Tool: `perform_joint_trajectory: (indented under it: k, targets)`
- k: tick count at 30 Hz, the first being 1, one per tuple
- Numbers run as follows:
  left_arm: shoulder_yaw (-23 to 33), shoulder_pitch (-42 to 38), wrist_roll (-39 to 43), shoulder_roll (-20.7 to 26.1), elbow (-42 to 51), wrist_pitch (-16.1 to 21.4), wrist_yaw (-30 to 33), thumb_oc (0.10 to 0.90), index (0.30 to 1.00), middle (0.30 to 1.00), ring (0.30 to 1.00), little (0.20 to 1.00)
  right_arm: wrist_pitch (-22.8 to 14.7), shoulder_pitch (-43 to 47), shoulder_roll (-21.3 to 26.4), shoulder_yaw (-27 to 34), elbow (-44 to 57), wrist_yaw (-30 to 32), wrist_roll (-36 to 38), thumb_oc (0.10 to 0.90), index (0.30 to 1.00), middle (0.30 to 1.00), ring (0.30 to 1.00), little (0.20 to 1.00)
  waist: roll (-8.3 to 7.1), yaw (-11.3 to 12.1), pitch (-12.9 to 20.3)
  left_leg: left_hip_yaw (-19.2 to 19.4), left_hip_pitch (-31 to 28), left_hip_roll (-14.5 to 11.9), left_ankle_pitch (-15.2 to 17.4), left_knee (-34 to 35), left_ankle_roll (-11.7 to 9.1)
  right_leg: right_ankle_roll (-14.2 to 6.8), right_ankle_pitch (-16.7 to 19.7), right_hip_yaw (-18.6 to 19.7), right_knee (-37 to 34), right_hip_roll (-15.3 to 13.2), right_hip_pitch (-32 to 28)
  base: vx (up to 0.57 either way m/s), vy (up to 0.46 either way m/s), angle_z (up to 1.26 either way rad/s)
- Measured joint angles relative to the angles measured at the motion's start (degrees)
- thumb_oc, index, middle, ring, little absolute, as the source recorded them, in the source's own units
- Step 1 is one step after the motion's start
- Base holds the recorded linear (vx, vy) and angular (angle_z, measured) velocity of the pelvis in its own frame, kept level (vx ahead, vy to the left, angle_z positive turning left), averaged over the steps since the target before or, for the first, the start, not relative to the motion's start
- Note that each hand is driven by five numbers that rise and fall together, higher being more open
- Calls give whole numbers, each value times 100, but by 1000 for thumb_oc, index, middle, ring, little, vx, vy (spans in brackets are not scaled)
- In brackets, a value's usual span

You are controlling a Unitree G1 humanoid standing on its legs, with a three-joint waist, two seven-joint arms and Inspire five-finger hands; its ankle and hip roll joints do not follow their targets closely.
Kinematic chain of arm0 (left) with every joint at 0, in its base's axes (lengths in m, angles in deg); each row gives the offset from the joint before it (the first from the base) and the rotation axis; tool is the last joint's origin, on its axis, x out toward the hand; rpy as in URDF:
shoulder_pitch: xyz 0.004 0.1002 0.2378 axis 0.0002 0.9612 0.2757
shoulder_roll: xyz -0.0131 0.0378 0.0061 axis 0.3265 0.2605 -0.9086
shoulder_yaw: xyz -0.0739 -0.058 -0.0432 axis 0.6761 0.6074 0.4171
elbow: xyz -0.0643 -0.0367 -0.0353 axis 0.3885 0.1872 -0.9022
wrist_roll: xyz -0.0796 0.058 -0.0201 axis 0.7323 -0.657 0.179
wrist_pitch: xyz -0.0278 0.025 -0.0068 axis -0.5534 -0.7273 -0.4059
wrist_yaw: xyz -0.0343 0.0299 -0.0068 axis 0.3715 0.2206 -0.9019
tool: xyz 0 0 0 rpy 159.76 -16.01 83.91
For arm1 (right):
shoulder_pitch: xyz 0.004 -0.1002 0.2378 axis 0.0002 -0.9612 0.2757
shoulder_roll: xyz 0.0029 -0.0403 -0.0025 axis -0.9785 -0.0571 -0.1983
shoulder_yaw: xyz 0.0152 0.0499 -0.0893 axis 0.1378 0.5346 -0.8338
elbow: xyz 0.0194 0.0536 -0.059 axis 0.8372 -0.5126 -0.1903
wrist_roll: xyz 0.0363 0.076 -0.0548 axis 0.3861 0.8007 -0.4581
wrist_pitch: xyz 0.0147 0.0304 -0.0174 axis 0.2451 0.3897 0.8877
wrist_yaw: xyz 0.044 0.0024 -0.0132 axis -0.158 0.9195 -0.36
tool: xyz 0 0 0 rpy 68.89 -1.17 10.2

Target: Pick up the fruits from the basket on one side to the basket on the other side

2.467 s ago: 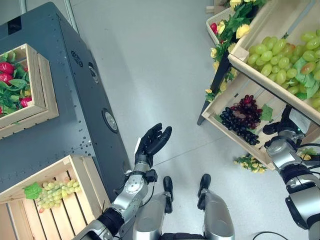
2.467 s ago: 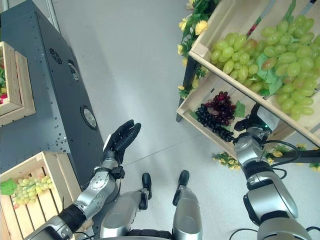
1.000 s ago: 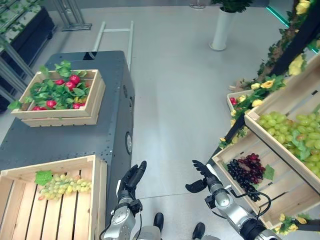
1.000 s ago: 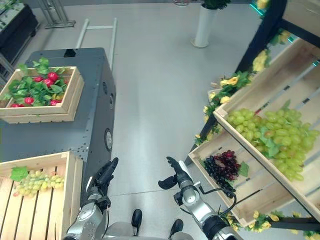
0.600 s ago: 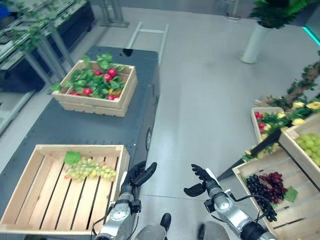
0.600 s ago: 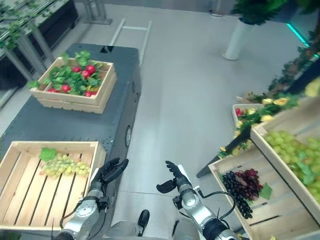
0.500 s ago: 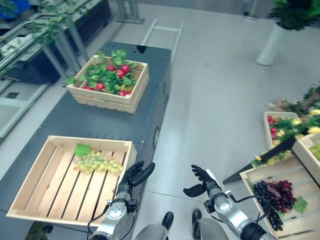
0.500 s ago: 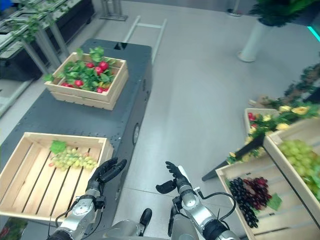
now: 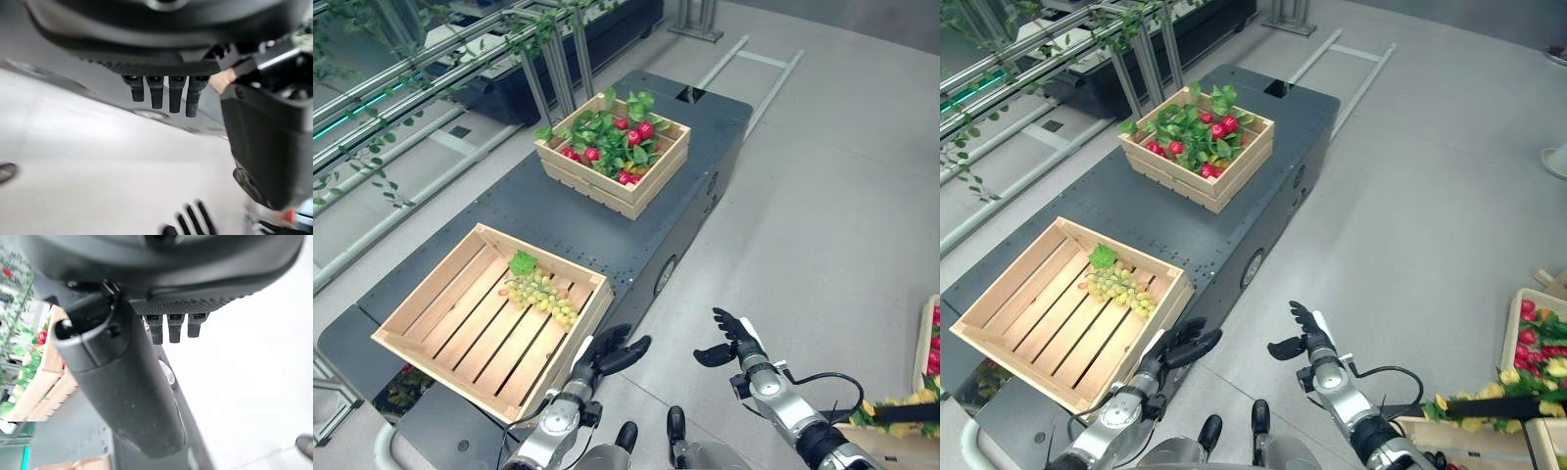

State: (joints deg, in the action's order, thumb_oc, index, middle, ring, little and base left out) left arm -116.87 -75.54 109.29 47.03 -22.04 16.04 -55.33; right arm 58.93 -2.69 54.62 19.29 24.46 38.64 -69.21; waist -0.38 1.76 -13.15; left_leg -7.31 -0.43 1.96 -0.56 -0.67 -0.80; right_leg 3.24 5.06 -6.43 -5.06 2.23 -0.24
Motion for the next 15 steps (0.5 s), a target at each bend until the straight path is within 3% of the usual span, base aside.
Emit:
perform_joint_trajectory:
  k: [1, 2, 4, 5, 6, 8, 9, 10, 11, 15]
  targets:
    - [-67, -120, 3, -10, -8, -34, -60, 800, 900, 900, 900, 900, 2, -96, 12, 30, 34, 196, 0, 800, 900, 900, 900, 900, -3, -90, -3, 594, 160, -84, 38, -203, -56, 30, -51, -339, -6, -88, -29, -25, -33, 193]
    - [-143, -284, 5, -39, -10, -95, -164, 800, 900, 900, 900, 900, 18, -280, -2, 134, 102, 435, 6, 800, 900, 900, 900, 900, -30, -207, -7, 1573, 469, -255, 75, -694, -124, 21, -160, -795, 4, -210, -88, -17, 6, 175]
    - [-248, -438, 102, -128, -18, -140, -280, 800, 900, 900, 900, 900, 27, -518, -42, 217, 128, 852, 27, 800, 900, 900, 900, 900, -50, -416, -16, 2869, 681, -607, 149, -1211, -205, -56, -330, -1559, -4, -499, -282, -27, 127, 196]
    - [-275, -444, 103, -147, 2, -140, -286, 800, 900, 900, 900, 900, 26, -556, -66, 251, 119, 971, 30, 800, 900, 900, 900, 900, -36, -476, -8, 3077, 604, -643, 152, -965, -199, -142, -386, -1734, -5, -560, -332, -47, 223, 167]
    - [-311, -431, 101, -176, 38, -138, -276, 800, 900, 900, 900, 900, 23, -558, -78, 253, 114, 1129, 30, 800, 900, 900, 900, 900, 61, -544, 33, 3084, 436, -673, 138, -426, -212, -259, -371, -1787, 1, -581, -336, -33, 177, 80]
    - [-385, -429, 84, -178, 50, -138, -172, 800, 900, 900, 900, 900, 15, -376, -118, 251, 59, 1271, 31, 800, 900, 900, 900, 900, 243, -477, 34, 2621, 169, -646, 116, 167, -194, -375, -351, -1741, 4, -569, -275, 19, 164, 13]
    - [-454, -426, 60, -177, 50, -139, -101, 800, 900, 900, 900, 900, 2, -287, -121, 255, 56, 1343, 39, 800, 900, 900, 900, 900, 405, -469, 39, 2478, -33, -646, 16, 404, -143, -455, -317, -1732, 9, -525, -255, 71, 133, -14]
    - [-460, -425, 28, -169, 48, -141, -101, 800, 900, 900, 900, 900, 0, -266, -136, 253, 58, 1369, 37, 800, 900, 900, 900, 900, 445, -483, 36, 2474, -113, -618, -229, 617, -21, -493, -294, -1722, 18, -525, -249, 66, 99, -10]
    - [-457, -426, 26, -154, 44, -141, -99, 800, 900, 900, 900, 900, -1, -271, -171, 252, 46, 1396, 34, 800, 900, 900, 900, 900, 448, -463, 18, 2450, -123, -605, -438, 623, 102, -561, -294, -1684, 20, -533, -264, 46, 66, -2]
    - [-415, -420, 40, 59, 109, -142, -11, 800, 900, 900, 900, 900, -5, -476, -329, 226, 78, 1537, 38, 800, 900, 900, 900, 900, 329, -375, 43, 2288, -139, -332, -371, 581, 296, -718, -292, -1403, 11, -752, -299, 71, 82, 23]
